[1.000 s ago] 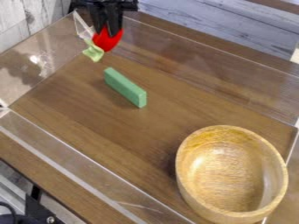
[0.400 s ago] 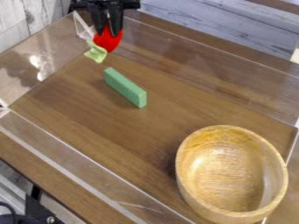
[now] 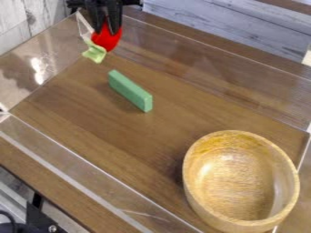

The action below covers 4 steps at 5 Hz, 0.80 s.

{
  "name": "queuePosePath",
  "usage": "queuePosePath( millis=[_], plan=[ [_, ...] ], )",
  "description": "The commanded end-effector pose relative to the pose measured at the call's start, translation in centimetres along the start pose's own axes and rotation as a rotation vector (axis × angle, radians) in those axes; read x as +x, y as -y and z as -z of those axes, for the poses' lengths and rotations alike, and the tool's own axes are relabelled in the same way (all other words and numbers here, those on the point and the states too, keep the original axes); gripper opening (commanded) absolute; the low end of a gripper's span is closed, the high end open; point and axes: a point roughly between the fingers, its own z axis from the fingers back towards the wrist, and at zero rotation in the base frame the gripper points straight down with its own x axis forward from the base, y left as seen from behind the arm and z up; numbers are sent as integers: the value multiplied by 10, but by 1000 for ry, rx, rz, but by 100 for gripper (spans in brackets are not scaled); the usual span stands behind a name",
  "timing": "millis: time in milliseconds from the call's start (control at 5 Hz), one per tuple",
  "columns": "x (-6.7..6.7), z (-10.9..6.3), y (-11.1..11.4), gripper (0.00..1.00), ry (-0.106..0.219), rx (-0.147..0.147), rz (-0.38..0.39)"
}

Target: Move the red object to the left side of the table

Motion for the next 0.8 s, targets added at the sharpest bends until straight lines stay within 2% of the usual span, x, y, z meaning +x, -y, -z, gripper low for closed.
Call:
queuePosePath(
  millis=[0,200,400,600],
  plan=[
    [12,-11,-7,0,62,-7,-7],
    [12,-7,-23,0,59,8,8],
    [5,-4,-36,0,53,25,37],
    [3,6,-49,0,39,37,65]
  ],
)
